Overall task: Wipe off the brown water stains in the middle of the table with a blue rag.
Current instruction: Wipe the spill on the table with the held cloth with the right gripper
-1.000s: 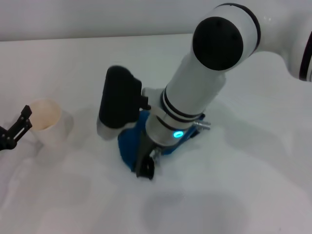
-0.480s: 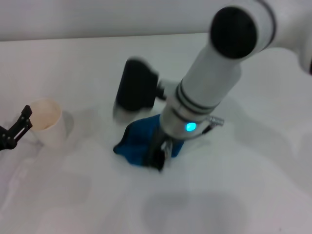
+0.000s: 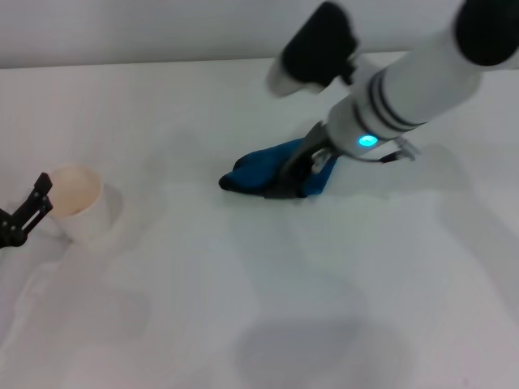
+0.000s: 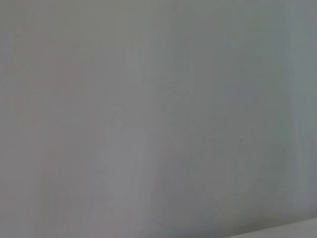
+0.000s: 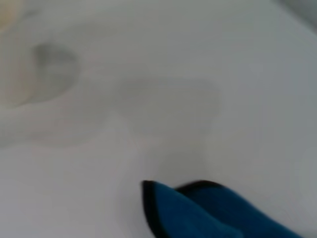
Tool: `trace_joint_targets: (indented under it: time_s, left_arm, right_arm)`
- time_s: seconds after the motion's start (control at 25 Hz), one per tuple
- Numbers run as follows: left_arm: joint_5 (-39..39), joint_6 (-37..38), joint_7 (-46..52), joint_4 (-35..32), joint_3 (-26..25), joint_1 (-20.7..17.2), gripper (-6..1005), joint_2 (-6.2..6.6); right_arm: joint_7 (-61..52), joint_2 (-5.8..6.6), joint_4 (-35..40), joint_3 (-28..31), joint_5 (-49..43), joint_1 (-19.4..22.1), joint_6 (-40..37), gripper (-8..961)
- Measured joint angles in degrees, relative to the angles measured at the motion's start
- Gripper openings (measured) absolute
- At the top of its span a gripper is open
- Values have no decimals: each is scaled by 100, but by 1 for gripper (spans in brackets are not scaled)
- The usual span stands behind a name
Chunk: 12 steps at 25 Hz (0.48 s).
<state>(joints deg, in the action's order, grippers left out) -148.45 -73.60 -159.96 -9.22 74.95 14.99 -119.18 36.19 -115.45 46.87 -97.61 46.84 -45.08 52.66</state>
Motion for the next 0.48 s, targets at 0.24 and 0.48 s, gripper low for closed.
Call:
trace_joint_targets:
  time_s: [0.24, 0.48]
  left_arm:
    - [0, 14, 0, 0, 18, 136, 887, 1]
    - [14, 10, 0, 0, 26, 213, 887, 8]
  right_arm:
    - [421, 43, -16, 1146, -141, 648, -195, 23]
    - [851, 66, 207, 2158, -253, 1244, 122, 23]
